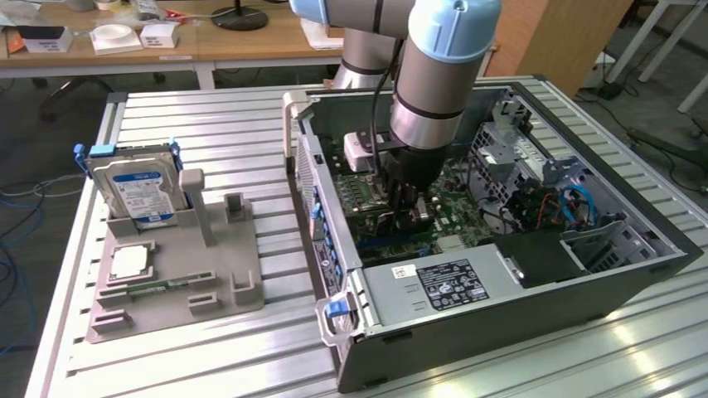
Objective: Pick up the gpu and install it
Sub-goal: 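Insert the gpu into the slot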
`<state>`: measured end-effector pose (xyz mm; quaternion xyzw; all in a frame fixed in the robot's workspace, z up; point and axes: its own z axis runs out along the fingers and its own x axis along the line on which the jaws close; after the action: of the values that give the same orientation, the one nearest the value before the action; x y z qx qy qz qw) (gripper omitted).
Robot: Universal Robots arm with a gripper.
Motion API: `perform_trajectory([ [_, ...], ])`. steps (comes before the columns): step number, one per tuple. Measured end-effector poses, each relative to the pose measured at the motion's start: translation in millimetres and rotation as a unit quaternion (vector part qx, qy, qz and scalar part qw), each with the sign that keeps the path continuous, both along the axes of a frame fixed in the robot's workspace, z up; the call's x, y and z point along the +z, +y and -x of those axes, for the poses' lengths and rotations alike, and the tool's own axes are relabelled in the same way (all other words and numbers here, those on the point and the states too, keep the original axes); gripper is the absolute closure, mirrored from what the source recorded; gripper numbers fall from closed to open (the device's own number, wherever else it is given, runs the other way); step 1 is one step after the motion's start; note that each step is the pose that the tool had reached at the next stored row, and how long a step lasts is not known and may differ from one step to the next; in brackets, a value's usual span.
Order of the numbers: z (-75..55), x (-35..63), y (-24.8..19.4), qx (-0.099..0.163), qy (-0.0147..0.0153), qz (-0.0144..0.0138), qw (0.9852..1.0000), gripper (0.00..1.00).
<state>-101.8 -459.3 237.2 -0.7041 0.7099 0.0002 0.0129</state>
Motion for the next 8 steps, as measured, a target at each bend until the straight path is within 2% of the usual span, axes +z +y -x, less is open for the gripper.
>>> perform_trajectory([
  [8,-0.2,0.0,0.0,0.000,-0.0008,0.0001,1.0000,0.73],
])
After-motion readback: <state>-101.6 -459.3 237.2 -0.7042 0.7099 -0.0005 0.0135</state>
